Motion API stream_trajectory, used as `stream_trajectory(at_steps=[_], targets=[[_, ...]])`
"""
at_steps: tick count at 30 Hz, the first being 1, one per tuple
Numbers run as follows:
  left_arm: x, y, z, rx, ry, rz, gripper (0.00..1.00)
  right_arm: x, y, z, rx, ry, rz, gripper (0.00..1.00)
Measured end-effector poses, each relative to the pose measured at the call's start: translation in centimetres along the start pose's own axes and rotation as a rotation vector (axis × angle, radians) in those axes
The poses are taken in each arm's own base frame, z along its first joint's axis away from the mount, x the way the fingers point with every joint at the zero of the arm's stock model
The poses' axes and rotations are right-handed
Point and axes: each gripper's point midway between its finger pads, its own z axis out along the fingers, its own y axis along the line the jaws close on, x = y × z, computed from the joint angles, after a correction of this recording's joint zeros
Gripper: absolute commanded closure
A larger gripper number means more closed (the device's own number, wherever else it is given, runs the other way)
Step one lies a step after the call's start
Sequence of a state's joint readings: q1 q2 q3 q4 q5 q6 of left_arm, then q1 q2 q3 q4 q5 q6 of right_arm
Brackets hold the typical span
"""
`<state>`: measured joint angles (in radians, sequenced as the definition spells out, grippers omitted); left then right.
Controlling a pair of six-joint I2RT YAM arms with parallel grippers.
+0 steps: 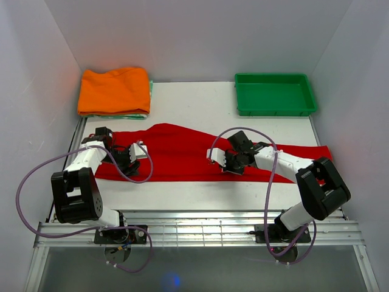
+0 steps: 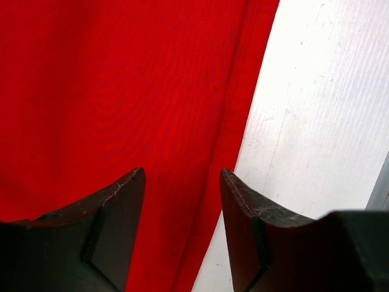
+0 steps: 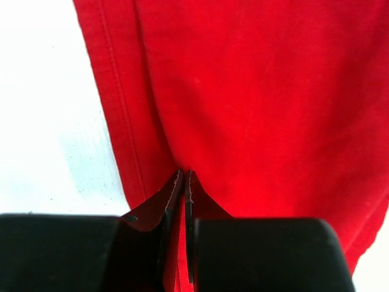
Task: Fold and stack the trousers
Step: Fold the trousers
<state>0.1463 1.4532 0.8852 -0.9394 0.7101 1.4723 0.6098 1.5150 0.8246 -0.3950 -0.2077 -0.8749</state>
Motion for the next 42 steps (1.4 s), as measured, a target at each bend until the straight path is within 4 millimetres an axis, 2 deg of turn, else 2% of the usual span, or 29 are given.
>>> stream_trajectory(at_steps=[7, 11, 13, 14, 17, 23, 30, 37, 42], targets=[[1.4, -1.0, 0.5, 0.025, 0.043, 0.03, 0.36, -0.7, -0.4, -0.8, 0.016, -0.011, 0.032, 0.92], [2.3, -1.3, 0.5, 0.03, 0.078, 0.057, 0.42, -1.0, -0.6, -1.2, 0.026, -0.018, 0.049, 0.92], [2.6, -1.3, 0.6, 0.027, 0.089, 0.068, 0.47, -1.2, -0.7, -1.5, 0.032, -0.023, 0.053, 0.92], [2.7, -1.3, 0.7, 0.025, 0.095, 0.071, 0.54, -1.3, -0.7, -1.6, 0.035, -0.026, 0.054, 0.92], [3.0, -0.8, 0.6, 0.009, 0.106, 0.085, 0.64, -1.4, -0.7, -1.9, 0.038, -0.03, 0.059, 0.92], [3.4, 0.0, 0.8, -0.021, 0.124, 0.109, 0.76, -1.5, -0.7, -2.1, 0.035, -0.034, 0.07, 0.92], [3.6, -0.1, 1.0, -0.022, 0.127, 0.115, 0.99, -1.4, -1.0, -2.2, 0.038, -0.042, 0.085, 0.92], [3.0, 0.0, 0.4, -0.039, 0.124, 0.127, 1.0, -1.9, -1.6, -2.7, 0.045, -0.06, 0.093, 0.92], [0.8, 1.7, -2.0, -0.1, 0.113, 0.163, 1.0, -3.0, -2.3, -4.3, 0.062, -0.088, 0.09, 0.92]])
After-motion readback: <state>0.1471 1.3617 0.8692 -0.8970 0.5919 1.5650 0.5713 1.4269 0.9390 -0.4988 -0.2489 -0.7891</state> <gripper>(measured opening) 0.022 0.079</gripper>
